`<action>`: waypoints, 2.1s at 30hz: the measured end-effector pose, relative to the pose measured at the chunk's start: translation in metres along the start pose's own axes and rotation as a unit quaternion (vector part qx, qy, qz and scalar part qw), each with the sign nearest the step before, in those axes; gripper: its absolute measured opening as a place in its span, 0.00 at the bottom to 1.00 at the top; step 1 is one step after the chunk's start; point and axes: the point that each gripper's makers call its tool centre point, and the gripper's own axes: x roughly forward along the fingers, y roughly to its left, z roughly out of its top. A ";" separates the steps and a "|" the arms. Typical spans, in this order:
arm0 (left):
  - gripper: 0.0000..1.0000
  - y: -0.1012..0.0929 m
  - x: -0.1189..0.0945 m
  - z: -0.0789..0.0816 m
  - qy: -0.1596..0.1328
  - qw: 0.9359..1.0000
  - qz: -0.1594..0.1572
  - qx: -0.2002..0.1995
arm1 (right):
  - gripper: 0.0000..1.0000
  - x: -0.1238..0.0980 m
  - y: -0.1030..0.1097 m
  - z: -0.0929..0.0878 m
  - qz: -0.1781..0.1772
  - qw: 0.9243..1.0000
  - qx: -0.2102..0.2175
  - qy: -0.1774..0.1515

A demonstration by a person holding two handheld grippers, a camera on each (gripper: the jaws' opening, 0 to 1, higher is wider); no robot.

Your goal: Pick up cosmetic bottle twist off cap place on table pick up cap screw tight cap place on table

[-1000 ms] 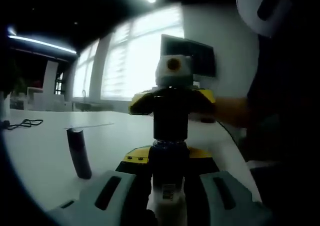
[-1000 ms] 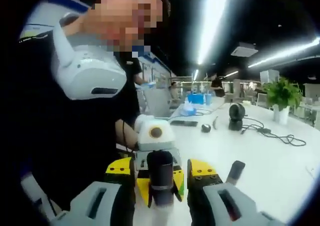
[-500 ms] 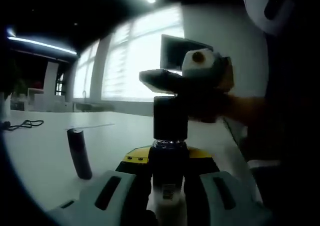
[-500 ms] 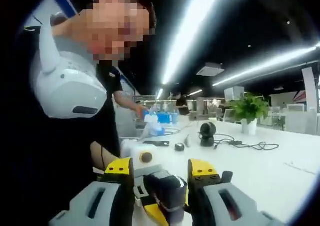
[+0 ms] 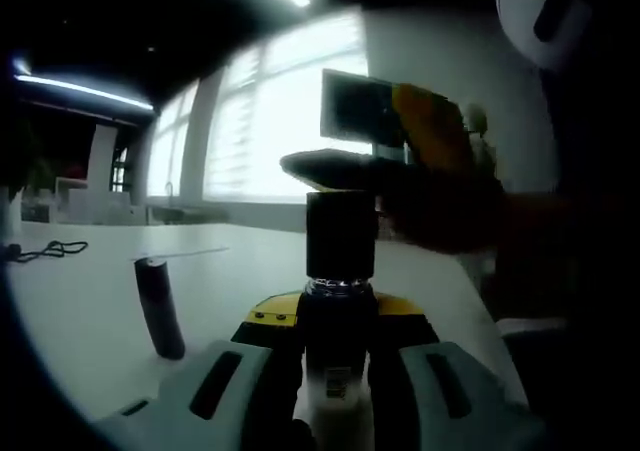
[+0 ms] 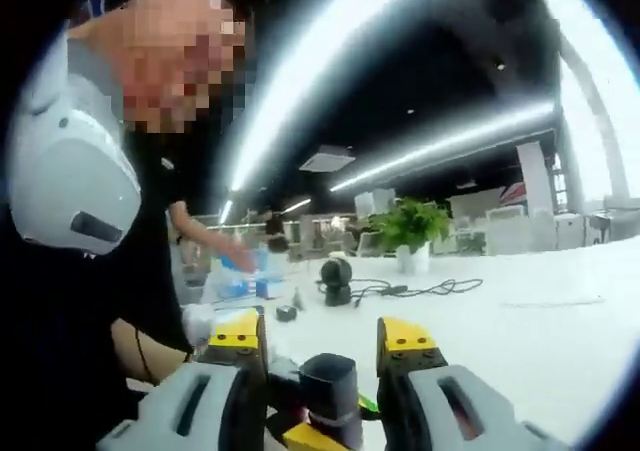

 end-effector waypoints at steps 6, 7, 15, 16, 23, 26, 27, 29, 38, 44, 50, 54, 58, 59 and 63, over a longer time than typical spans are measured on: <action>0.14 0.000 0.000 0.000 0.000 1.000 0.002 0.000 | 0.35 -0.007 0.000 0.001 -0.066 0.997 0.028 -0.005; 0.14 0.000 0.000 0.000 0.000 1.000 0.002 0.000 | 0.36 -0.008 0.003 0.003 -0.070 0.997 0.019 -0.006; 0.14 0.002 0.001 0.001 -0.001 1.000 0.009 0.002 | 0.36 -0.010 0.000 -0.012 -0.132 0.991 0.005 0.025; 0.14 0.002 0.001 0.001 -0.001 1.000 0.010 0.002 | 0.35 -0.010 -0.001 -0.013 -0.139 0.990 0.023 0.026; 0.14 0.006 0.000 0.001 0.000 1.000 0.021 0.003 | 0.34 -0.008 -0.004 -0.020 -0.171 0.985 0.007 0.033; 0.14 0.006 0.000 0.001 0.000 1.000 0.021 0.004 | 0.34 -0.007 -0.005 -0.024 -0.189 0.981 -0.003 0.036; 0.14 0.006 0.000 0.001 0.000 1.000 0.022 0.005 | 0.33 -0.007 -0.004 -0.024 -0.193 0.981 -0.004 0.034; 0.14 0.006 0.000 0.001 0.000 1.000 0.023 0.006 | 0.32 -0.006 -0.004 -0.020 -0.212 0.976 -0.035 0.031; 0.14 0.009 -0.001 0.000 0.001 0.999 0.034 0.009 | 0.29 0.000 -0.003 -0.034 -0.236 0.968 -0.056 0.059; 0.14 0.010 -0.001 0.000 0.001 0.999 0.037 0.011 | 0.25 0.001 -0.003 -0.035 -0.248 0.964 -0.075 0.069; 0.14 0.010 -0.001 0.000 0.001 0.999 0.036 0.010 | 0.21 0.005 -0.004 -0.035 -0.247 0.963 -0.085 0.071; 0.14 0.010 -0.001 0.000 0.001 0.999 0.036 0.010 | 0.19 0.005 -0.007 -0.037 -0.245 0.963 -0.082 0.078; 0.14 0.010 -0.001 0.000 0.000 0.999 0.036 0.009 | 0.15 0.003 -0.010 -0.037 -0.247 0.962 -0.084 0.078; 0.14 0.010 -0.001 0.000 0.000 0.999 0.036 0.009 | 0.14 0.003 -0.010 -0.037 -0.245 0.963 -0.082 0.078; 0.14 0.010 -0.001 0.000 0.000 0.999 0.036 0.010 | 0.14 0.003 -0.010 -0.037 -0.238 0.964 -0.087 0.080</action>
